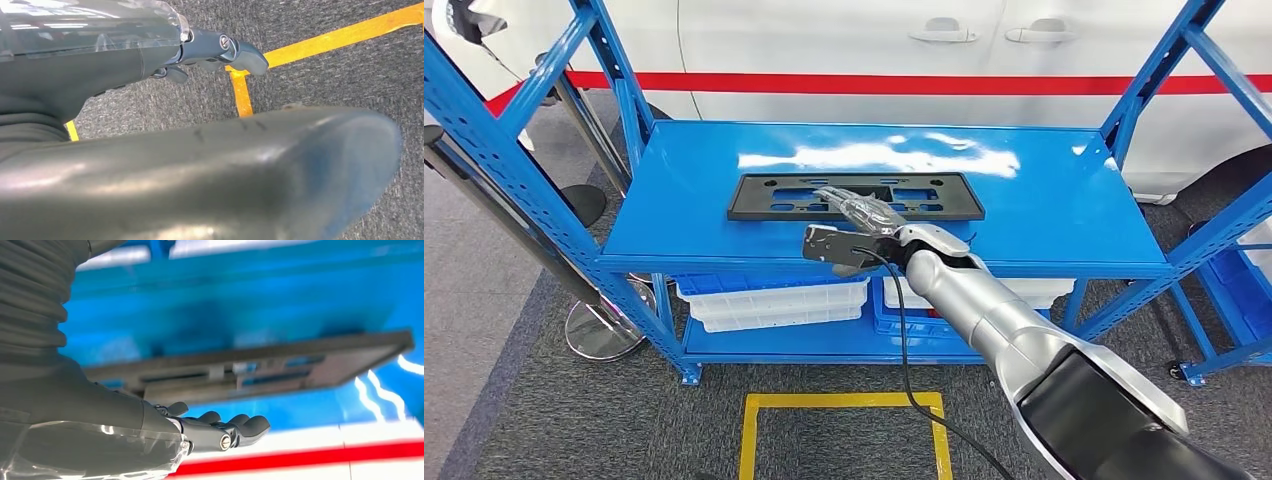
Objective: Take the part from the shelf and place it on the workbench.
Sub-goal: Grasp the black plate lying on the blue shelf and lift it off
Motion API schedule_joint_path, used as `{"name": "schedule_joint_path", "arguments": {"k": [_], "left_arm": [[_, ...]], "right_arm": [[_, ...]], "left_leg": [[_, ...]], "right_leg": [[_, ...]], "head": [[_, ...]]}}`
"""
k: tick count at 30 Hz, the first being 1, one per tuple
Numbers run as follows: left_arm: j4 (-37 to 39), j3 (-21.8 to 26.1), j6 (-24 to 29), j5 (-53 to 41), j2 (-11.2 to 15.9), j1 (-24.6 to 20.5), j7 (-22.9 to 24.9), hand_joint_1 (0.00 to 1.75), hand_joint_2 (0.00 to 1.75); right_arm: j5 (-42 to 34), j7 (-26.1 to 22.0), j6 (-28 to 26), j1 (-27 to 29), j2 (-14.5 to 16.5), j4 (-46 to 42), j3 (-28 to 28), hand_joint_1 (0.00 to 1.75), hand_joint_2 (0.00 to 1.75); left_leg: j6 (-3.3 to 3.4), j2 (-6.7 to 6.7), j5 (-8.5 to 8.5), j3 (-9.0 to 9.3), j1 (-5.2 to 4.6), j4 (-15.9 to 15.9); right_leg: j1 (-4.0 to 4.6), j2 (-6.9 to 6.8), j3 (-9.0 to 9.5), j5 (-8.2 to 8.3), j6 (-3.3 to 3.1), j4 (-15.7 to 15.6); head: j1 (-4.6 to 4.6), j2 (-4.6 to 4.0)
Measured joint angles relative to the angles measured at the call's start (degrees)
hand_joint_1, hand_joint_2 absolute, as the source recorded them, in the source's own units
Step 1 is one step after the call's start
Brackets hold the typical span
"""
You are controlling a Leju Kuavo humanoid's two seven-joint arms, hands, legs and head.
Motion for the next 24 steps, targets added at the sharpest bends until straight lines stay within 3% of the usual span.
{"name": "schedule_joint_path", "arguments": {"k": [4, 6, 9, 15, 19, 24], "left_arm": [[0.00, -0.02, -0.02, -0.17, 0.00, -0.03, 0.19, 0.00, 0.00], [0.00, -0.02, -0.02, -0.20, 0.00, -0.01, 0.15, 0.00, 0.00], [0.00, -0.02, -0.02, -0.16, 0.00, 0.00, 0.10, 0.00, 0.00], [0.00, -0.03, -0.21, -0.44, -0.14, -0.02, 0.50, 0.00, 0.00], [0.00, -0.06, -0.43, -0.52, -0.24, 0.01, 0.42, 0.00, 0.00], [0.01, -0.06, -0.59, -0.44, -0.24, 0.13, -0.20, 0.00, 0.00]], "right_arm": [[-5.40, -0.36, 7.54, 0.32, 0.00, 0.45, -0.60, 0.00, 1.75], [-5.33, -1.16, 8.23, 0.41, -0.01, 0.68, -0.80, 0.00, 1.75], [-0.84, -2.56, 4.00, 0.44, -0.02, 0.78, -0.15, 0.00, 1.75], [16.28, -2.95, -12.19, 0.70, -0.15, -0.39, 5.81, 0.00, 1.75], [21.32, -2.27, -16.64, 1.47, -0.43, -1.32, 9.31, 0.00, 1.75], [25.35, -1.97, -18.31, 2.87, -1.08, -2.20, 11.60, 0.00, 1.75]], "left_leg": [[0.00, 0.00, 0.00, 0.00, 0.00, 0.00], [0.00, 0.00, 0.00, 0.00, 0.00, 0.00], [0.00, 0.00, 0.00, 0.00, -0.01, 0.00], [0.00, 0.01, 0.00, 0.00, 0.00, 0.00], [0.00, 0.00, 0.00, 0.00, 0.00, 0.00], [0.00, 0.00, 0.00, 0.00, 0.00, 0.00]], "right_leg": [[0.00, 0.00, 0.00, 0.00, 0.00, 0.00], [0.00, 0.00, 0.00, 0.00, 0.00, -0.01], [-0.01, 0.00, 0.00, 0.00, 0.00, -0.01], [0.00, 0.01, 0.00, 0.00, 0.00, -0.01], [0.00, 0.00, 0.00, 0.00, 0.00, -0.01], [0.00, 0.00, 0.00, 0.00, 0.00, -0.01]], "head": [[0.00, 0.01], [0.00, 0.01], [0.00, 0.01], [0.00, 0.00], [0.00, 0.01], [0.00, 0.00]]}}
